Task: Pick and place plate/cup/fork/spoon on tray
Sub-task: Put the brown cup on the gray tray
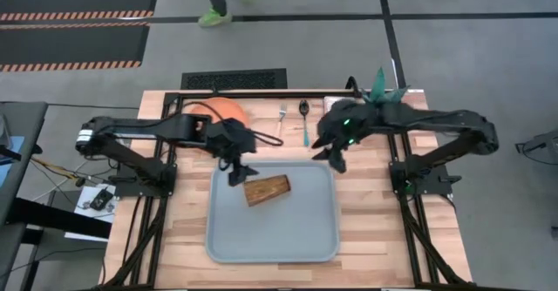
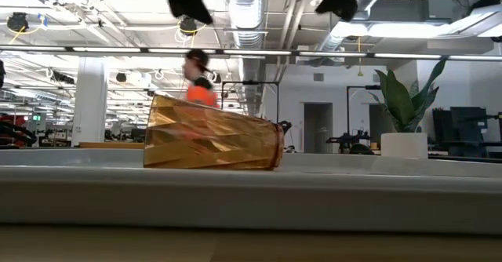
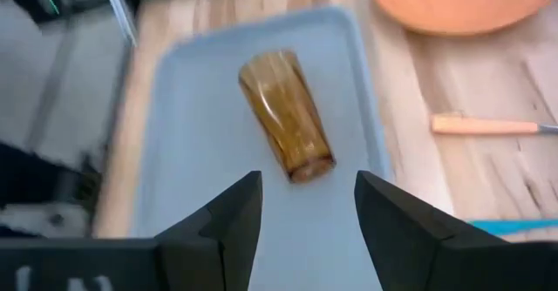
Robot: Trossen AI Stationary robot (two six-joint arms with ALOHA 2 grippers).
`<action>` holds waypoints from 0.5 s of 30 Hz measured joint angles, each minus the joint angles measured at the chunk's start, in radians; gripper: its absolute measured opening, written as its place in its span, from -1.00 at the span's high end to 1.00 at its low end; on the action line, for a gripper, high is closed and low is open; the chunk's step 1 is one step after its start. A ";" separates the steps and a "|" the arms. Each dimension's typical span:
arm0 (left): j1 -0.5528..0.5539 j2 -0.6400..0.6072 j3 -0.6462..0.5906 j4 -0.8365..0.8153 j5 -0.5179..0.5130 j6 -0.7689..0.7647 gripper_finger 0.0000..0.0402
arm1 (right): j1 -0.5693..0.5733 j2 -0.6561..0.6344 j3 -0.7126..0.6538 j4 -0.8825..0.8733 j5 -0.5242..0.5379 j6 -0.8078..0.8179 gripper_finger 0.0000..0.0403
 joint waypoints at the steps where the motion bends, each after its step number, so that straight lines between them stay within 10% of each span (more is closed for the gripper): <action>1: -0.010 -0.023 0.000 -0.020 -0.021 -0.017 -0.67 | 0.017 0.032 0.000 0.023 0.013 -0.025 -0.02; 15: -0.231 -0.172 0.000 -0.227 -0.412 -0.418 -0.67 | 0.059 0.409 0.073 0.103 -0.012 -0.181 -0.31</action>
